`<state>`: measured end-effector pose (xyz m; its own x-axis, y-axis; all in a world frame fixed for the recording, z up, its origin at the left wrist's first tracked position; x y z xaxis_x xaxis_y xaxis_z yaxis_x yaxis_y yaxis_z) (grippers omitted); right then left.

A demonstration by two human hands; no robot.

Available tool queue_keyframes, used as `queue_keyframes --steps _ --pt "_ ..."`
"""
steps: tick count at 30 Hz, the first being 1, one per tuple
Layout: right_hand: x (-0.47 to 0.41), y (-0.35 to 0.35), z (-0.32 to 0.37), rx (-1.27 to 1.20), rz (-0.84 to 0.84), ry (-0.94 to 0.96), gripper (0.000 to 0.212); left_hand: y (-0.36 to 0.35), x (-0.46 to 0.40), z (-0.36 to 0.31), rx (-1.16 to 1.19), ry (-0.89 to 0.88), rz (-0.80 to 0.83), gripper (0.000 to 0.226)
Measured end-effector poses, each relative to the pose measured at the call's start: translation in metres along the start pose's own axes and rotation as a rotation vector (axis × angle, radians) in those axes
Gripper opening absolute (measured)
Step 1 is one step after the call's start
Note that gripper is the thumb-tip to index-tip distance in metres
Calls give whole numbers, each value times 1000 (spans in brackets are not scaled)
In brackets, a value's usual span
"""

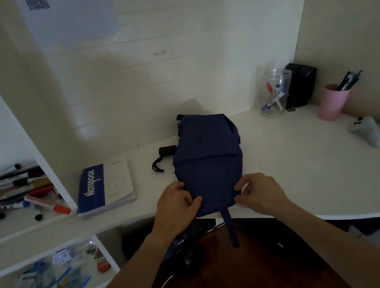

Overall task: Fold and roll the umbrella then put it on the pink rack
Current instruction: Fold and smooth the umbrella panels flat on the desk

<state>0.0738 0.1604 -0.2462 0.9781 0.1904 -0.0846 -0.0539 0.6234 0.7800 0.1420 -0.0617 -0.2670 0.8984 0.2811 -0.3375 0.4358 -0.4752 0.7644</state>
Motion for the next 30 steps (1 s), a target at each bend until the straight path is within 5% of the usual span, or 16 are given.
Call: queue_keyframes --steps 4,7,11,16,19,23,30 --pt "-7 14 26 17 -318 340 13 -3 -3 3 -17 -26 9 32" --pt "-19 -5 32 159 -122 596 37 -2 -6 3 -38 -50 -1 31" --pt "-27 -35 4 445 178 532 65 0 -10 8 -37 -72 10 27" --pt "-28 -44 -3 473 215 525 83 8 -19 -5 24 -329 -202 24" --pt "-28 -42 -2 485 212 538 79 -5 -27 -12 -86 -507 40 48" --pt "-33 -31 -14 533 223 520 80 -19 -24 15 -376 -444 327 71" --pt "-31 -22 -28 573 217 527 84 -12 -24 34 -444 -426 347 88"
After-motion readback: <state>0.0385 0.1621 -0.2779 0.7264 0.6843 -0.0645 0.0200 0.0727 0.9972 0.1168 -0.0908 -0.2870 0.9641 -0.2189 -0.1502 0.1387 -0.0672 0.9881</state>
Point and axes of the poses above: each hand's wrist, its own x-axis away from the middle knuckle, its own y-axis out of the back of the hand, z = x × y, the point moved 3 cm from there along -x, towards the middle knuckle, and after that the axes turned 7 degrees about -z, right-handed, at the moved point
